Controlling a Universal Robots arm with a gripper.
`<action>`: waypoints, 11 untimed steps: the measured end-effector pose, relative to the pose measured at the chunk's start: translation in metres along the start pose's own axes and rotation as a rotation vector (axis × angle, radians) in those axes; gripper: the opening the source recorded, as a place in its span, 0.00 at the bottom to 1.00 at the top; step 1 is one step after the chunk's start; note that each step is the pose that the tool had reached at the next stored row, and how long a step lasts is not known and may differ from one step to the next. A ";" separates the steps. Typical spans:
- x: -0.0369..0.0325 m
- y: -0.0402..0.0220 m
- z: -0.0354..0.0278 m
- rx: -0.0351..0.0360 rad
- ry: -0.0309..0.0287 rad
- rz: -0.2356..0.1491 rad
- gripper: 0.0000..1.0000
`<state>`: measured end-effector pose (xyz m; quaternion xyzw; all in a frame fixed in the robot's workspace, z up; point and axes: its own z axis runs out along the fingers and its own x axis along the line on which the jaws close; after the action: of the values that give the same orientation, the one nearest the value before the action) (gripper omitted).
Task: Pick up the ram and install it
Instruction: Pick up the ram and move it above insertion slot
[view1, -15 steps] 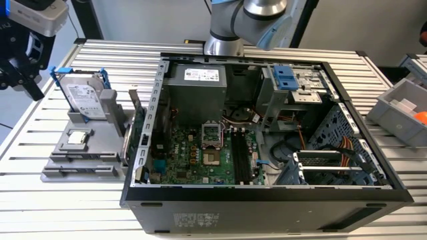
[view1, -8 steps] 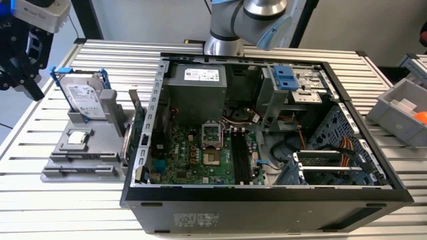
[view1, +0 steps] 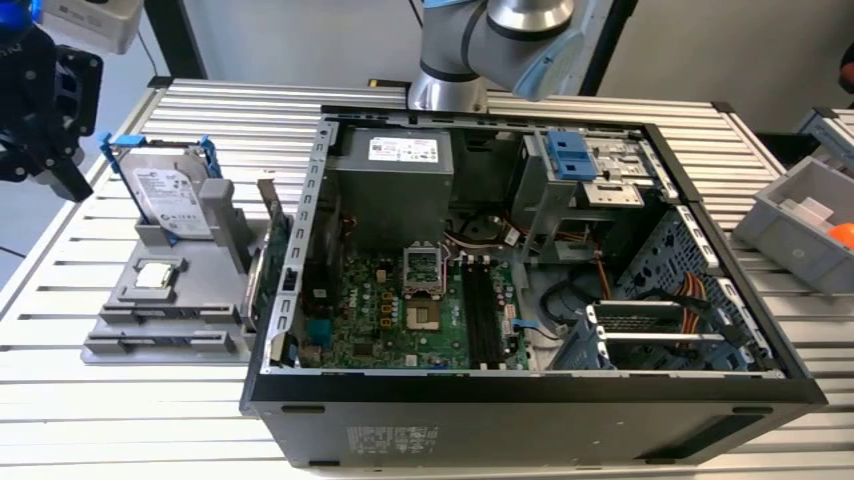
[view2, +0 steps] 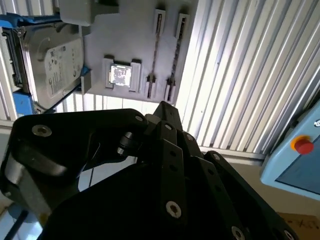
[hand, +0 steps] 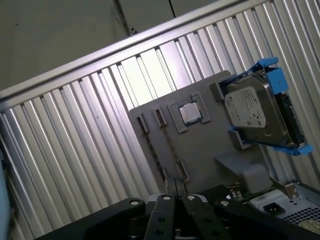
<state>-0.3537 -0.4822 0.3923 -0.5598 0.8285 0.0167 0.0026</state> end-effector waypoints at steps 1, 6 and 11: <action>0.0000 0.0000 0.0000 0.0030 -0.0010 -0.015 0.00; 0.0000 0.0001 0.0001 0.0023 0.0002 -0.098 0.00; 0.0000 0.0001 0.0000 0.0001 0.0024 -0.190 0.00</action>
<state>-0.3537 -0.4822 0.3923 -0.6358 0.7717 0.0157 0.0032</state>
